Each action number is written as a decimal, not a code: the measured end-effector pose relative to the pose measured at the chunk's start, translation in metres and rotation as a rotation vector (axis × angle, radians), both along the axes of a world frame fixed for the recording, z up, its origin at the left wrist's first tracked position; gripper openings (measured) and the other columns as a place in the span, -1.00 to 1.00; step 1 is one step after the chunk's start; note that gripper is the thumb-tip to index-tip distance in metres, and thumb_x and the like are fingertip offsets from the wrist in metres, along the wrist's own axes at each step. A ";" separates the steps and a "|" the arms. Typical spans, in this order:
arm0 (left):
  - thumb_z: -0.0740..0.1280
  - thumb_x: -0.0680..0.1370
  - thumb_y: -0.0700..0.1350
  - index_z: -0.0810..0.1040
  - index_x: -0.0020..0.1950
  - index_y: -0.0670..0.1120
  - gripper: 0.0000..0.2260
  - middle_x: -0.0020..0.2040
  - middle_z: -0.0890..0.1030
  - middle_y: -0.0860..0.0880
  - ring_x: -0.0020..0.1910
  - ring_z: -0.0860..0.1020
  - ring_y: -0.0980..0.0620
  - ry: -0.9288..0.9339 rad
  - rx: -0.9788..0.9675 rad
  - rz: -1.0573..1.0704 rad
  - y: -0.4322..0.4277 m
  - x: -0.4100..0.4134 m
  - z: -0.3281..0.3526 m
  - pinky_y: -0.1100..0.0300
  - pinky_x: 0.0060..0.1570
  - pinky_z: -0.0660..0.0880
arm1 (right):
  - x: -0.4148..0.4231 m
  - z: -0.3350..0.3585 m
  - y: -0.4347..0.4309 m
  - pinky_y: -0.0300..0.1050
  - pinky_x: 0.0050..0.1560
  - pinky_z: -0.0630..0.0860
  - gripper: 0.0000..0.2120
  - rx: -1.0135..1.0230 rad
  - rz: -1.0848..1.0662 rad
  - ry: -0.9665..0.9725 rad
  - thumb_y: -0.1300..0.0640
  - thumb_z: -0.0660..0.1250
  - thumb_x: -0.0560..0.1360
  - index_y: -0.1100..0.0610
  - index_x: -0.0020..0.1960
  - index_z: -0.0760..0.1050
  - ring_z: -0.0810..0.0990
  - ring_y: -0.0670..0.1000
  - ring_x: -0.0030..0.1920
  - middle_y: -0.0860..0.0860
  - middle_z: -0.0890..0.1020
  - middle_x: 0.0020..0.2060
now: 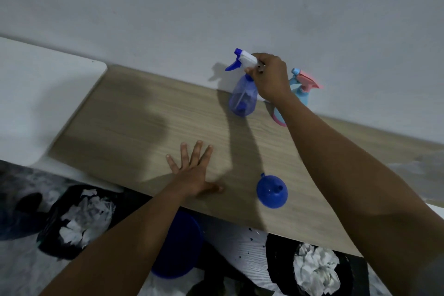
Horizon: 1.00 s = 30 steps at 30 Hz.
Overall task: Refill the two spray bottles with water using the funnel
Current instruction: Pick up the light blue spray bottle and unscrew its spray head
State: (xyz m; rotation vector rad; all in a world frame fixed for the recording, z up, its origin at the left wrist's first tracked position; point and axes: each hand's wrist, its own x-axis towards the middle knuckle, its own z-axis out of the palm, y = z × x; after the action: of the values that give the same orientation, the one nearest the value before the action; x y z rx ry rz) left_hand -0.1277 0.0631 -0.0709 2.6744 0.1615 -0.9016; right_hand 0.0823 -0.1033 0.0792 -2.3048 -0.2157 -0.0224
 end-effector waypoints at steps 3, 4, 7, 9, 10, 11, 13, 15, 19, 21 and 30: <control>0.30 0.19 0.57 -0.44 0.50 0.27 0.19 0.50 -0.54 0.13 0.41 -0.61 -0.18 -0.020 -0.001 -0.002 0.001 -0.001 0.000 -0.48 0.26 -0.47 | -0.002 0.000 0.001 -0.37 0.00 0.36 -0.53 0.004 0.011 0.002 0.18 0.44 0.53 0.15 0.42 0.48 0.57 0.07 0.21 0.12 0.59 0.25; 0.29 0.19 0.58 -0.44 0.50 0.27 0.18 0.50 -0.54 0.13 0.41 -0.61 -0.18 -0.028 -0.003 -0.003 0.002 -0.002 -0.001 -0.47 0.26 -0.48 | -0.005 0.001 -0.001 -0.32 0.09 0.39 -0.46 0.000 0.016 -0.009 0.15 0.46 0.52 0.13 0.46 0.42 0.55 0.06 0.25 0.11 0.55 0.29; 0.27 0.23 0.58 -0.45 0.50 0.26 0.15 0.49 -0.55 0.12 0.39 -0.63 -0.16 -0.044 -0.017 -0.016 0.003 -0.005 0.000 -0.46 0.26 -0.49 | -0.021 0.003 -0.016 -0.13 0.16 0.51 -0.37 -0.024 0.021 -0.106 0.09 0.46 0.52 0.06 0.53 0.31 0.55 0.03 0.17 0.07 0.46 0.32; 0.26 0.25 0.58 -0.46 0.50 0.25 0.14 0.48 -0.56 0.12 0.39 -0.63 -0.15 -0.053 -0.022 -0.025 0.003 -0.007 0.001 -0.45 0.26 -0.49 | -0.039 0.004 -0.031 -0.20 0.05 0.53 -0.42 0.003 -0.024 -0.194 0.08 0.45 0.54 0.05 0.50 0.34 0.57 -0.03 0.02 0.04 0.45 0.31; 0.25 0.25 0.58 -0.45 0.51 0.25 0.14 0.49 -0.55 0.11 0.40 -0.63 -0.15 -0.071 -0.030 -0.022 0.004 -0.009 0.001 -0.44 0.27 -0.50 | -0.050 0.003 -0.039 -0.25 -0.01 0.51 -0.46 0.032 -0.054 -0.232 0.09 0.44 0.54 0.05 0.47 0.37 0.56 -0.07 -0.03 0.03 0.47 0.27; 0.25 0.25 0.59 -0.42 0.52 0.26 0.13 0.51 -0.52 0.11 0.42 -0.61 -0.14 -0.102 -0.046 -0.012 0.005 -0.011 0.000 -0.43 0.28 -0.50 | -0.060 0.000 -0.049 -0.29 -0.04 0.50 -0.51 0.070 -0.083 -0.261 0.10 0.43 0.54 0.07 0.43 0.40 0.56 -0.08 -0.07 0.02 0.49 0.23; 0.28 0.24 0.57 -0.32 0.55 0.28 0.11 0.57 -0.41 0.11 0.49 -0.52 -0.12 -0.202 -0.093 0.030 0.005 -0.015 -0.003 -0.38 0.32 -0.50 | -0.080 -0.011 -0.072 -0.29 -0.08 0.51 -0.59 0.152 -0.144 -0.281 0.14 0.42 0.54 0.10 0.35 0.46 0.56 -0.08 -0.08 0.01 0.53 0.15; 0.34 0.29 0.51 -0.18 0.59 0.25 0.05 0.61 -0.26 0.10 0.56 -0.36 -0.09 -0.348 -0.119 0.070 -0.002 -0.016 -0.006 -0.32 0.37 -0.45 | -0.092 -0.030 -0.095 -0.27 -0.12 0.55 -0.64 0.183 -0.240 -0.235 0.15 0.41 0.54 0.17 0.31 0.49 0.56 -0.11 -0.11 0.04 0.58 0.11; 0.31 0.41 0.38 0.24 0.53 0.13 -0.24 0.55 0.25 0.06 0.55 0.16 -0.03 -0.686 -0.191 0.003 -0.043 0.020 0.004 -0.27 0.48 0.10 | -0.101 -0.060 -0.132 -0.32 -0.11 0.54 -0.67 0.213 -0.442 -0.081 0.13 0.38 0.57 0.18 0.31 0.49 0.60 -0.01 -0.07 0.10 0.62 0.04; 0.41 0.44 0.27 0.35 0.48 0.04 -0.33 0.44 0.41 0.05 0.41 0.37 0.06 -0.762 -0.381 -0.016 -0.071 0.045 0.020 -0.02 0.41 0.34 | -0.097 -0.066 -0.142 -0.14 -0.01 0.57 -0.66 0.260 -0.467 -0.053 0.12 0.36 0.59 0.14 0.34 0.46 0.61 0.07 0.02 0.09 0.61 0.05; 0.55 0.43 -0.13 0.37 0.46 -0.11 -0.35 0.34 0.52 -0.08 0.32 0.47 -0.02 -0.655 -0.806 0.199 -0.150 0.162 0.016 0.08 0.29 0.48 | -0.033 -0.050 -0.155 -0.25 0.16 0.54 -0.62 0.236 -0.196 -0.139 0.19 0.24 0.66 0.11 0.47 0.36 0.51 -0.28 0.20 -0.02 0.51 0.31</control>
State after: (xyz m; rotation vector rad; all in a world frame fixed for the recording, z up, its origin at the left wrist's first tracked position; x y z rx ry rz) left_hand 0.0344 -0.0872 -0.0553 1.9937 -0.0775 0.0315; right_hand 0.0492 -0.2583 0.0294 -2.0822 -0.0534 -0.2935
